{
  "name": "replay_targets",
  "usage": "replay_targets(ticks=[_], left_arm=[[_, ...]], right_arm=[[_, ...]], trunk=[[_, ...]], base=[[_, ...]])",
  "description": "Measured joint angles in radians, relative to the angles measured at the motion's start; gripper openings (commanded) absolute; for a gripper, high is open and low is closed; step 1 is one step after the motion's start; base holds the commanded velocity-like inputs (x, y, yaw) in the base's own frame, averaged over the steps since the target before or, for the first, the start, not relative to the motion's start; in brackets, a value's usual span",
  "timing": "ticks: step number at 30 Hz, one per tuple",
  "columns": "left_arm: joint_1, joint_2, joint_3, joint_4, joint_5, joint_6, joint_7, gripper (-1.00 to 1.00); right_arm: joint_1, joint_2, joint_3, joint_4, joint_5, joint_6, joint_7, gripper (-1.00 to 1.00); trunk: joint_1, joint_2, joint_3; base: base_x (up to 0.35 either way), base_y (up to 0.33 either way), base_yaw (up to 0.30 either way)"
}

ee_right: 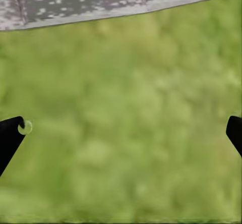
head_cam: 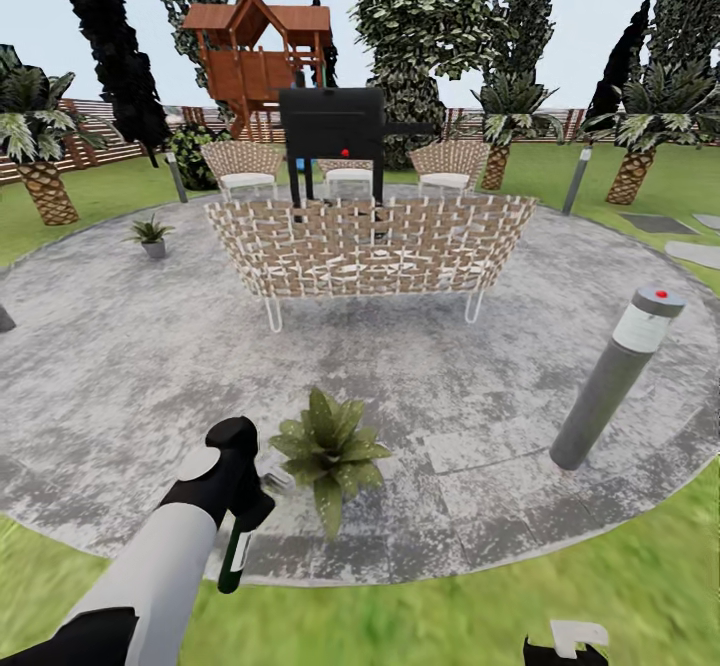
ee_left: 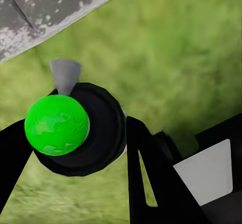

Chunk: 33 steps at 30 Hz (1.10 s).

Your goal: Pick up the pesticide atomizer in the garden and spray insectifuge to fully cover both potted plants in the garden.

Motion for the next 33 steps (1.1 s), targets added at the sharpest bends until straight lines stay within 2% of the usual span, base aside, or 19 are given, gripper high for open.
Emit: replay_targets(ticks=[4,6,7,8,9,10,11,12,14,15,17,20,22,24,25,27,29,31,33], left_arm=[[0.014,0.013,-0.001,0.0,-0.001,-0.01,0.007,-1.0],[0.034,0.029,-0.001,0.0,-0.001,-0.036,0.009,-1.0],[0.045,0.041,-0.001,0.001,0.004,-0.077,0.009,-1.0],[0.084,0.093,0.01,0.001,0.112,-0.219,0.011,-1.0],[0.089,0.11,0.013,0.004,0.144,-0.254,0.011,-1.0],[0.095,0.167,0.015,0.019,0.305,-0.411,0.054,-1.0],[0.1,0.187,0.015,0.031,0.378,-0.479,0.093,-1.0],[0.111,0.202,0.015,0.047,0.439,-0.54,0.136,-1.0],[0.133,0.216,0.015,0.077,0.511,-0.643,0.207,-1.0],[0.14,0.219,0.015,0.091,0.527,-0.687,0.23,-1.0],[0.155,0.222,0.013,0.137,0.547,-0.819,0.262,-1.0],[0.16,0.223,0.012,0.178,0.555,-0.961,0.271,-1.0],[0.16,0.223,0.012,0.187,0.56,-1.024,0.272,-1.0],[0.161,0.221,0.007,0.191,0.56,-1.057,0.272,-1.0],[0.16,0.219,0.0,0.192,0.556,-1.067,0.271,-1.0],[0.16,0.215,-0.005,0.192,0.551,-1.075,0.271,-1.0],[0.16,0.212,-0.009,0.192,0.549,-1.09,0.269,-1.0],[0.159,0.211,-0.027,0.192,0.54,-1.101,0.266,-1.0],[0.158,0.21,-0.069,0.193,0.534,-1.105,0.265,-1.0]], right_arm=[[0.0,0.0,0.0,0.0,0.0,0.0,0.0,1.0],[0.0,0.0,0.0,0.0,0.0,0.0,0.0,1.0],[0.0,0.0,0.0,0.0,0.0,0.0,0.0,1.0],[0.0,0.006,0.004,-0.003,0.004,-0.001,0.006,1.0],[0.0,0.006,0.005,-0.004,0.004,-0.001,0.007,1.0],[0.0,0.007,0.02,-0.006,0.005,-0.002,0.009,1.0],[-0.001,0.008,0.038,-0.009,0.005,-0.002,0.009,1.0],[-0.001,0.008,0.065,-0.021,0.005,-0.002,0.009,1.0],[-0.001,0.008,0.132,-0.062,0.005,-0.002,0.01,1.0],[-0.001,0.008,0.165,-0.081,0.006,-0.002,0.011,1.0],[-0.002,0.004,0.273,-0.143,0.006,-0.002,0.045,1.0],[-0.002,-0.003,0.338,-0.221,0.006,0.0,0.174,1.0],[-0.001,-0.013,0.356,-0.253,0.007,0.001,0.261,1.0],[-0.003,-0.02,0.362,-0.277,0.037,0.001,0.365,1.0],[-0.006,-0.024,0.365,-0.291,0.078,0.001,0.432,1.0],[-0.012,-0.026,0.367,-0.333,0.16,0.002,0.515,1.0],[-0.016,-0.026,0.367,-0.386,0.21,0.004,0.555,1.0],[-0.017,-0.026,0.366,-0.42,0.224,0.004,0.588,1.0],[-0.017,-0.025,0.365,-0.449,0.229,0.005,0.64,1.0]], trunk=[[0.0,0.0,0.0],[0.0,0.0,0.0],[0.0,0.0,0.0],[0.0,0.0,0.0],[0.0,0.0,0.0],[0.0,0.0,0.0],[0.0,0.0,0.0],[0.0,0.0,0.0],[0.0,0.0,0.0],[0.0,0.0,0.0],[0.0,0.0,0.0],[-0.001,0.0,0.0],[-0.001,0.0,0.0],[-0.001,0.0,0.0],[-0.001,0.0,0.0],[-0.001,0.0,0.0],[-0.001,0.0,0.0],[-0.001,0.0,0.0],[-0.001,0.0,0.0]], base=[[-0.284,0.174,0.0],[-0.285,0.174,0.0],[-0.285,0.174,0.0],[-0.285,0.174,0.0],[-0.259,0.171,0.0],[-0.18,0.126,0.0],[-0.092,0.065,0.0],[-0.059,0.041,0.0],[-0.025,0.017,0.0],[-0.01,0.007,0.0],[-0.004,0.003,0.0],[-0.001,0.001,0.0],[0.0,0.0,0.0],[0.0,0.0,0.0],[0.0,0.0,0.0],[0.0,0.0,0.0],[0.0,0.0,0.0],[0.0,0.0,0.0],[0.0,0.0,0.0]])
